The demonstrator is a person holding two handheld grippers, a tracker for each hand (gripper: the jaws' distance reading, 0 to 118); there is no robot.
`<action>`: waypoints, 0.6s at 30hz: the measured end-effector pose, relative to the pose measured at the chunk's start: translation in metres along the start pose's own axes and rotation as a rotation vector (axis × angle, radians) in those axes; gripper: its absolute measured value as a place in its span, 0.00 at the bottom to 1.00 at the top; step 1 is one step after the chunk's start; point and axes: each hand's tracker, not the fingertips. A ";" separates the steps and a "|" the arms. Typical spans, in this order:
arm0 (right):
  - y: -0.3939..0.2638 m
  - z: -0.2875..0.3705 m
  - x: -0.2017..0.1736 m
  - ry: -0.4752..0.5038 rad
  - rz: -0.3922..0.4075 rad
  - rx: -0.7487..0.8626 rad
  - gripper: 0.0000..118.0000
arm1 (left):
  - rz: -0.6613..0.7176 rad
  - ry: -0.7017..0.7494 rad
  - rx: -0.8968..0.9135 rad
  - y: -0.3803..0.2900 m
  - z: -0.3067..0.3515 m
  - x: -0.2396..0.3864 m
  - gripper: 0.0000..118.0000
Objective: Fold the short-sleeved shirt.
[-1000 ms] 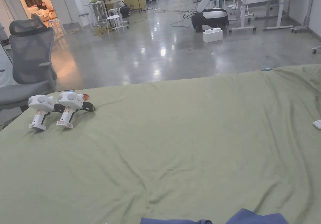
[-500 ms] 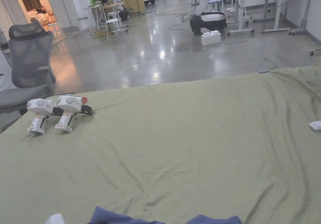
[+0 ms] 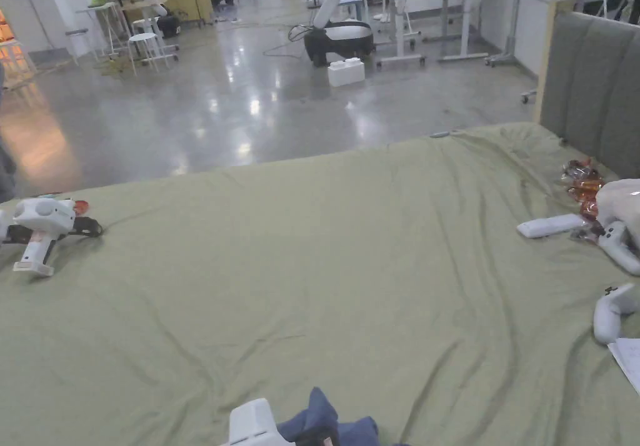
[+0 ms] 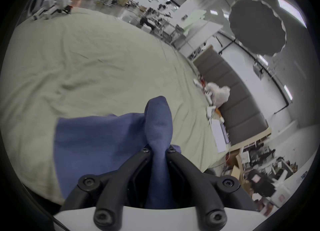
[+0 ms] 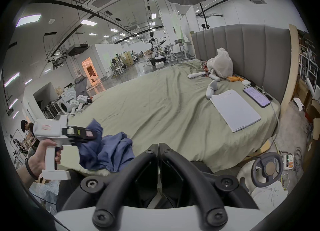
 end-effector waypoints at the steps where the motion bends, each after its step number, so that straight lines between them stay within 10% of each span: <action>1: -0.001 0.001 0.002 -0.013 -0.001 -0.002 0.00 | -0.009 0.013 -0.036 -0.004 -0.013 0.005 0.07; 6: -0.006 0.001 0.015 -0.028 -0.059 -0.016 0.00 | -0.004 -0.143 -0.093 -0.011 -0.021 0.011 0.85; 10: -0.009 -0.004 0.018 -0.019 -0.073 -0.033 0.00 | 0.038 -0.173 0.048 -0.001 0.022 0.000 0.58; 13: -0.012 -0.009 0.014 -0.007 -0.065 -0.051 0.00 | 0.040 -0.124 0.046 -0.001 0.014 -0.013 0.09; 18: -0.013 -0.012 0.005 0.010 -0.061 -0.064 0.00 | 0.064 -0.183 -0.111 -0.024 -0.041 -0.017 0.04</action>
